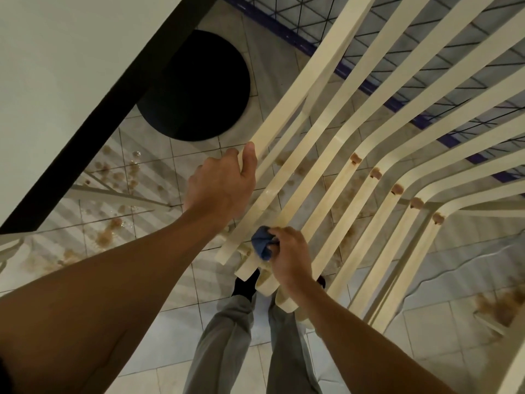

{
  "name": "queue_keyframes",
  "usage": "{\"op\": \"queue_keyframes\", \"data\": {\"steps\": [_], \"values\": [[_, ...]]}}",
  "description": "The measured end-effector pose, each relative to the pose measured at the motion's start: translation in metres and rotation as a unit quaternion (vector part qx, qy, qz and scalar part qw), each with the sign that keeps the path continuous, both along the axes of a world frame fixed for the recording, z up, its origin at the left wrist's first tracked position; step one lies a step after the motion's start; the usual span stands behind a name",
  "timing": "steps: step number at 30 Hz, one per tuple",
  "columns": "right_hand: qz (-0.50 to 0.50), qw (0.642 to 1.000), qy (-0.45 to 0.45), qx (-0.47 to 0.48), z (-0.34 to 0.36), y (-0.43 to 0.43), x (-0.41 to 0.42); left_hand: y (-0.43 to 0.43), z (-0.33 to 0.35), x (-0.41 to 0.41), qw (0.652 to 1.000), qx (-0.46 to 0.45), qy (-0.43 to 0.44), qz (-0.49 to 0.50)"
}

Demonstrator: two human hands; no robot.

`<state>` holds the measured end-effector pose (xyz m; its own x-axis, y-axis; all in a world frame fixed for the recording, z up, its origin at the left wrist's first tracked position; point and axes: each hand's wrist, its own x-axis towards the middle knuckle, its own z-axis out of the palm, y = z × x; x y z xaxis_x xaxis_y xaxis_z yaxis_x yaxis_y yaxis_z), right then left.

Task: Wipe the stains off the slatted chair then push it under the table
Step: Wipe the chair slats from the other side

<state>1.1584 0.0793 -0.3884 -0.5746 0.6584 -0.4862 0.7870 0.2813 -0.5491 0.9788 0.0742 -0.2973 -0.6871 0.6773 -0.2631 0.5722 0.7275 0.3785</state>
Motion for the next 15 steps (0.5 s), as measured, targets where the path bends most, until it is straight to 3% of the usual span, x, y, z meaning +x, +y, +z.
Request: {"op": "queue_keyframes", "data": {"steps": [7,10,15], "values": [[0.072,0.995,-0.008,-0.074,0.002,-0.03,0.003,0.001,0.002,0.0,1.0,-0.003,0.001,-0.003],[0.019,0.992,0.008,-0.121,0.011,-0.005,-0.006,0.001,0.002,0.0,1.0,-0.007,0.004,-0.005],[-0.088,0.995,0.02,-0.029,0.007,0.049,-0.031,0.001,0.0,-0.001,1.0,-0.005,0.006,-0.001]]}}
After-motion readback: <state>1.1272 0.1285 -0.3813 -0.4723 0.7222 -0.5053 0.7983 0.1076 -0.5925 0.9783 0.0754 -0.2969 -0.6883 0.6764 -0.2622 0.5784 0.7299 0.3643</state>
